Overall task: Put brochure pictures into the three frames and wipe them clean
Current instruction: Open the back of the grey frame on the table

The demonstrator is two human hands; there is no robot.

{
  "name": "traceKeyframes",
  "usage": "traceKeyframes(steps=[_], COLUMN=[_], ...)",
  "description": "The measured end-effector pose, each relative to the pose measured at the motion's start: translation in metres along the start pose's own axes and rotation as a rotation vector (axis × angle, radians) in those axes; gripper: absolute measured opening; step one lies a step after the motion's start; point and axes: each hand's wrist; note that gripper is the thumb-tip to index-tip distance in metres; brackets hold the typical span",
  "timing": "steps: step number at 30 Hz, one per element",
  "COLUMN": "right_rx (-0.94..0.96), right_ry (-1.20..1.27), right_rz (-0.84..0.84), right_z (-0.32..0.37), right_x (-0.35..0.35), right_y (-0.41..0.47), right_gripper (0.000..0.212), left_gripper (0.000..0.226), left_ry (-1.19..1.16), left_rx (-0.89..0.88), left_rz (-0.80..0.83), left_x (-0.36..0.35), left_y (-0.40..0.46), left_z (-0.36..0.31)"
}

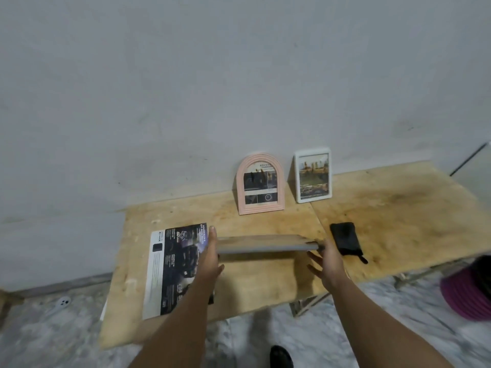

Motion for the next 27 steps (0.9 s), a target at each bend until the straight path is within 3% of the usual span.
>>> traceKeyframes(steps=[4, 7, 9, 13, 16, 22, 27], right_rx=[-0.067, -0.076, -0.071, -0.018, 0.109, 0.395, 0.532], right_ry=[-0.069, -0.18, -0.234, -0.365, -0.54, -1.086, -1.394], right_rz=[0.044, 0.104, 0.125, 0.154, 0.265, 0.336, 0.393], right_z=[0.001, -0.004, -0.007, -0.014, -0.022, -0.033, -0.024], right_x=[0.016, 0.019, 0.02, 0.024, 0.026, 0.025, 0.015], right_y=[0.045, 0.067, 0.077, 0.093, 0.107, 0.131, 0.13], right_gripper=[0.041, 0.043, 0.04, 0.037, 0.038, 0.051, 0.074], left_gripper=[0.093, 0.051, 0.038, 0.042, 0.045, 0.06, 0.046], left_ry=[-0.001, -0.061, -0.018, 0.096, 0.174, 0.537, 0.848], left_rx=[0.05, 0.058, 0.068, 0.126, 0.173, 0.039, -0.075], left_rz=[-0.03, -0.158, -0.256, -0.355, -0.39, -0.335, -0.269], left_x=[-0.019, -0.033, -0.04, -0.034, -0.033, -0.041, -0.037], left_y=[0.013, 0.017, 0.024, 0.049, 0.05, 0.045, 0.057], left_z=[0.026, 0.043, 0.054, 0.092, 0.106, 0.097, 0.103])
Point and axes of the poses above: each hand's wrist, its own y-axis towards the middle knuckle, its own x-axis out of the back of the hand, z = x × y, and after that the axes turned 6 degrees about -z, right-handed
